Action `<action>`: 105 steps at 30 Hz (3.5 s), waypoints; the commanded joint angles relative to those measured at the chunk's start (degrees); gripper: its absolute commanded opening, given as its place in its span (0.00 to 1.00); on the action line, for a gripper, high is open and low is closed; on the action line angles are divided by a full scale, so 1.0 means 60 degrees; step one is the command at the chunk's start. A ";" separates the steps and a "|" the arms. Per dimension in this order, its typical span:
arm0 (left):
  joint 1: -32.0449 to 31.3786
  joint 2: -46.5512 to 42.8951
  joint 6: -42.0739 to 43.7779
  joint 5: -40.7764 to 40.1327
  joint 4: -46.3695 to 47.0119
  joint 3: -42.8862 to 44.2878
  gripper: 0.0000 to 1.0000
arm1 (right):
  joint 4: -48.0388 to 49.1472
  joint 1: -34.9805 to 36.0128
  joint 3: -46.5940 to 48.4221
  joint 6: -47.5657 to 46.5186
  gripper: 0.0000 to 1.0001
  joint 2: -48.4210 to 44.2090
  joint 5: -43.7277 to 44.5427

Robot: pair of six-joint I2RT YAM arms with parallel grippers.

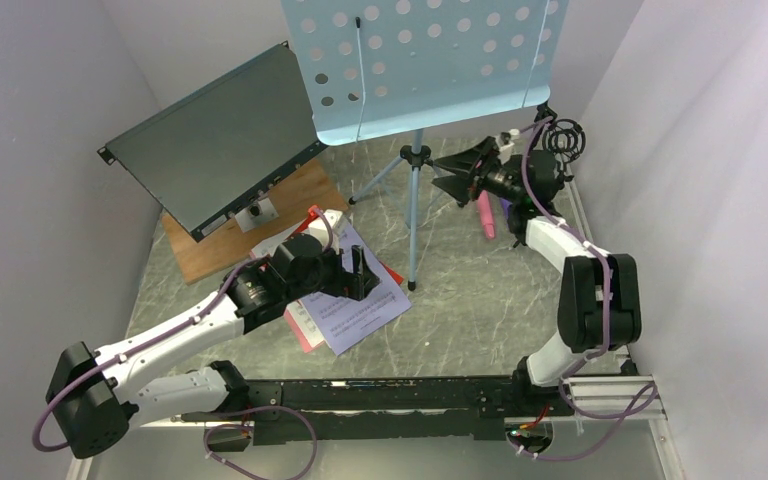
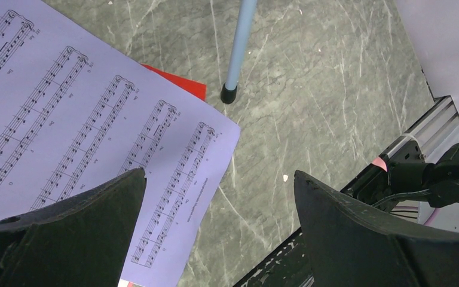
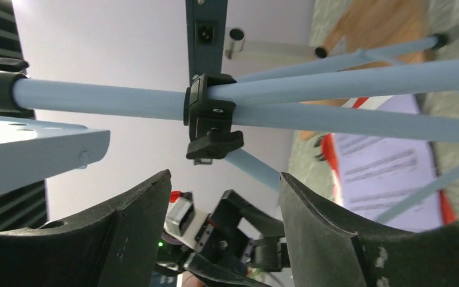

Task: Pack up the instrument practice props
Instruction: Unscrew the knob on the music stand.

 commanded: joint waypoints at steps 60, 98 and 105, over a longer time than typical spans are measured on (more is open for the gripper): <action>-0.0040 -0.0619 -0.0080 -0.0304 -0.0068 0.0117 0.99 | 0.4814 0.0512 0.0964 -0.3732 0.47 0.1471 -0.0929; -0.0047 -0.0088 -0.0003 -0.0130 0.0074 0.0416 0.99 | 0.4536 0.0793 -0.2084 -0.8817 0.64 -0.1297 0.1125; -0.0044 -0.0253 -0.0089 -0.0184 0.0018 0.0336 0.99 | 0.4180 0.1024 -0.1457 -0.9455 0.60 -0.0900 0.1567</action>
